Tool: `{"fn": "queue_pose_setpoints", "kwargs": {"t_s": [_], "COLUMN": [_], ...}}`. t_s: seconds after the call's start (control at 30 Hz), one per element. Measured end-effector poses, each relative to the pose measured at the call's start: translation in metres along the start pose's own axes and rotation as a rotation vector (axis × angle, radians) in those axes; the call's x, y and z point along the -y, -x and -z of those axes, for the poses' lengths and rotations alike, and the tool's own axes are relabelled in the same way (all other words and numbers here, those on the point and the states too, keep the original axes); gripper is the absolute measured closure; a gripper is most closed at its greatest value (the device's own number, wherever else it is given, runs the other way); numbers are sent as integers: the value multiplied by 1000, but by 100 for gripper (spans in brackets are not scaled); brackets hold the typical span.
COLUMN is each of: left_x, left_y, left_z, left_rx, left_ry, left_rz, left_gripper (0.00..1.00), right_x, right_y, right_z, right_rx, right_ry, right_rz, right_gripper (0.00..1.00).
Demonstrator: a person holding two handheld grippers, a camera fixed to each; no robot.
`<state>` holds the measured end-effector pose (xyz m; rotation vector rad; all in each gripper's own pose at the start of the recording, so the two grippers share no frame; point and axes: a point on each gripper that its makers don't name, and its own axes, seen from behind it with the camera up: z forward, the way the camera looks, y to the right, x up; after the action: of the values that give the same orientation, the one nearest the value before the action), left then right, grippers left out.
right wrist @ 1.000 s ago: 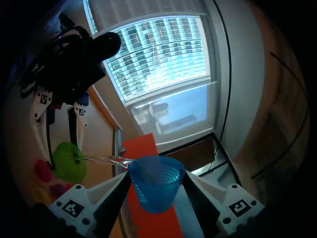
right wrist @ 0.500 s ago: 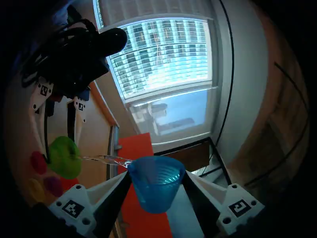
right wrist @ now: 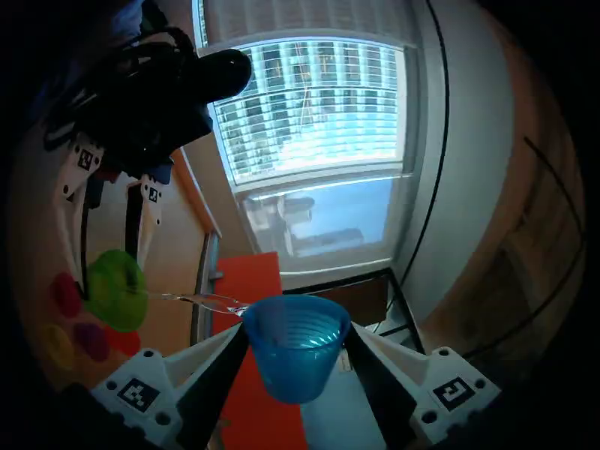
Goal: Pour water
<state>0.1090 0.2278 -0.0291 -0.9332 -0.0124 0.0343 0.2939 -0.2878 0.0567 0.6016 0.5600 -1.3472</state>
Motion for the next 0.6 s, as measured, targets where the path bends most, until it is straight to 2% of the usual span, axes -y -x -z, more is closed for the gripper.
{"fn": "queue_pose_setpoints", "kwargs": {"t_s": [0.6], "left_x": [0], "left_y": [-2], "left_z": [1], "left_rx": [-4], "left_ry": [-1], "left_rz": [-1], "left_gripper": [14], "right_x": [-5], "right_y": [-7], "right_z": [0], "right_rx": [0], "right_ry": [18], "right_rz": [112], "right_gripper": [9]}}
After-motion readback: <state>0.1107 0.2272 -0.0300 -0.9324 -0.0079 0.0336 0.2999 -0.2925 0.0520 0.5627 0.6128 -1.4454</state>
